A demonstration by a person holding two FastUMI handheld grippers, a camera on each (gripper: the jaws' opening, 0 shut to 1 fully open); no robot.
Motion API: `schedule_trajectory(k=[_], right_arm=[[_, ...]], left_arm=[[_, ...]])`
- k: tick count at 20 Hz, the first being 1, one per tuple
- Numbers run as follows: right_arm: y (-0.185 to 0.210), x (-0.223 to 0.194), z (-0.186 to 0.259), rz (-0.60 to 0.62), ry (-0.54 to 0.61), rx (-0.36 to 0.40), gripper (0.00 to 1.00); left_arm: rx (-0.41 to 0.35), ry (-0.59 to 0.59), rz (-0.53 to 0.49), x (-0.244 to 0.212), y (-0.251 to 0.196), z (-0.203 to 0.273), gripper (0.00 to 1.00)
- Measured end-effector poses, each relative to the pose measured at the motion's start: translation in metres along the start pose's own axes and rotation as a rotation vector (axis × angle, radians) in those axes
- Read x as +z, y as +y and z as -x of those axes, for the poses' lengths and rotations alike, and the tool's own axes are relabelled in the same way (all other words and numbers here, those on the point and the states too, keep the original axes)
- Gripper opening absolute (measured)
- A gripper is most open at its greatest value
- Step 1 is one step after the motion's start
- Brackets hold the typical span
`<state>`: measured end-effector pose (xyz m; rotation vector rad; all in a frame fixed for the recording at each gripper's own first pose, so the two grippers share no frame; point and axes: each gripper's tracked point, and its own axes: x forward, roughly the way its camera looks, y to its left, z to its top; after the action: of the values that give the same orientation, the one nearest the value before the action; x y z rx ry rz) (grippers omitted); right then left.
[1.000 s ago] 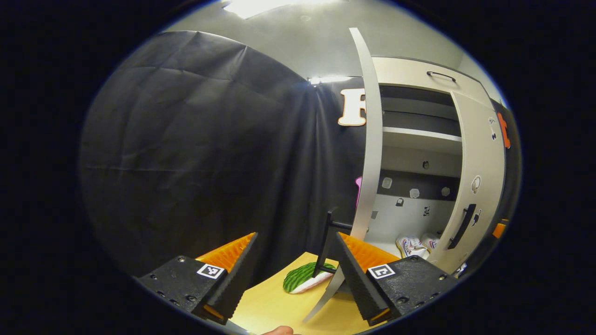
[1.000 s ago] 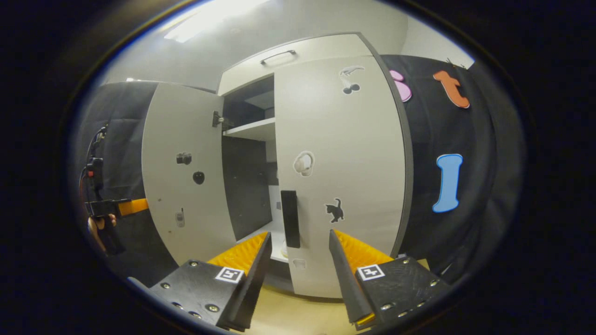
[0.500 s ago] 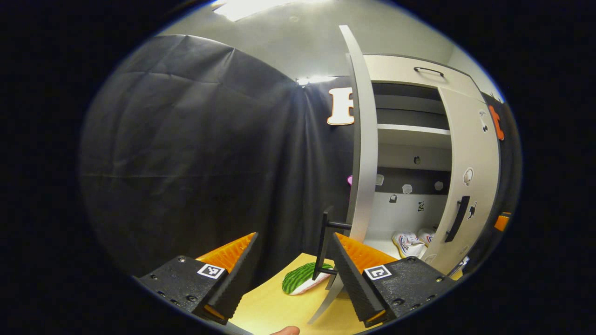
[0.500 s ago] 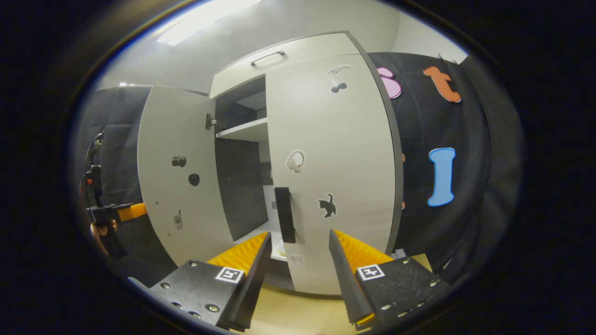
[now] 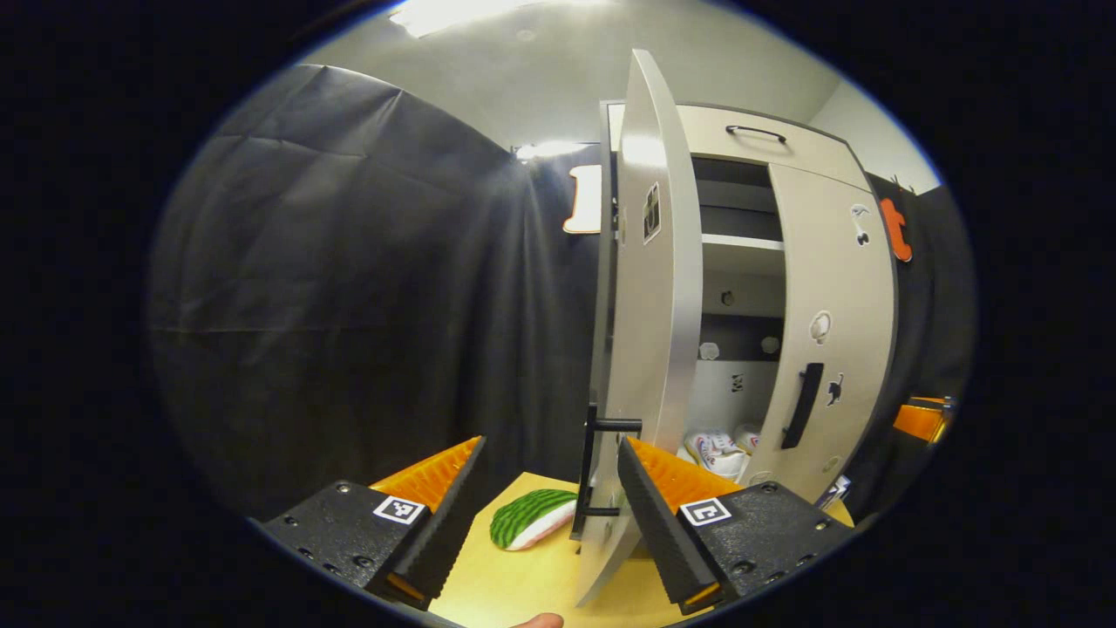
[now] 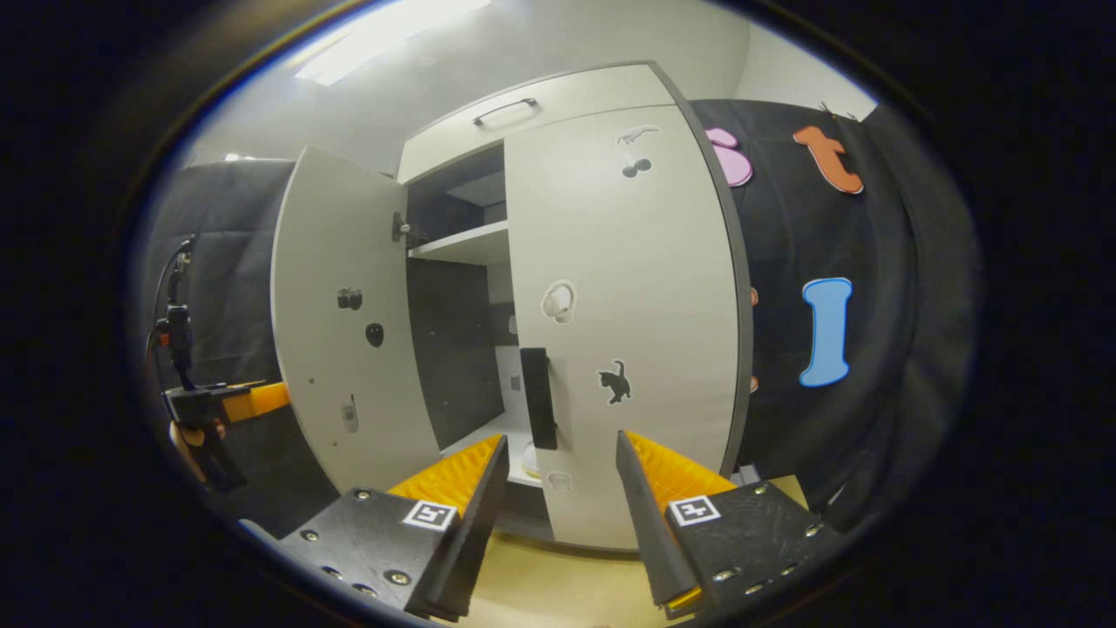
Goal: Grab one shoe with the right hand and put it into the shoe cabinet, grab the other shoe with the left hand and put it into the shoe cabinet; then close the right door with the right hand and the left door with the left hand.
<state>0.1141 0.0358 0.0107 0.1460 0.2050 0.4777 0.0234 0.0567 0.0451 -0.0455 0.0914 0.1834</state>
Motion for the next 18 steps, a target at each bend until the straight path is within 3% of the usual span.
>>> schedule_trajectory(k=[1, 7, 13, 14, 16, 17, 18], right_arm=[[-0.001, 0.0, 0.001, -0.001, 0.001, -0.003, 0.7], [-0.019, -0.001, 0.016, 0.001, 0.002, -0.055, 0.74], [-0.047, 0.001, 0.029, -0.011, -0.005, -0.131, 0.74], [-0.052, 0.001, 0.032, -0.015, -0.007, -0.142, 0.74], [-0.057, 0.001, 0.034, -0.023, -0.009, -0.157, 0.74], [-0.059, 0.001, 0.035, -0.026, -0.009, -0.164, 0.74], [-0.06, 0.0, 0.036, -0.027, -0.009, -0.169, 0.74]], left_arm=[[-0.022, 0.003, 0.008, -0.001, -0.008, -0.002, 0.91], [-0.13, 0.006, 0.01, -0.004, -0.048, -0.011, 0.91], [-0.203, 0.008, 0.029, -0.004, -0.049, -0.023, 0.91], [-0.214, 0.009, 0.03, -0.004, -0.05, -0.024, 0.86], [-0.229, 0.012, 0.028, -0.005, -0.048, -0.027, 0.87], [-0.237, 0.015, 0.026, -0.006, -0.046, -0.026, 0.92], [-0.244, 0.018, 0.024, -0.007, -0.045, -0.027, 0.89]])
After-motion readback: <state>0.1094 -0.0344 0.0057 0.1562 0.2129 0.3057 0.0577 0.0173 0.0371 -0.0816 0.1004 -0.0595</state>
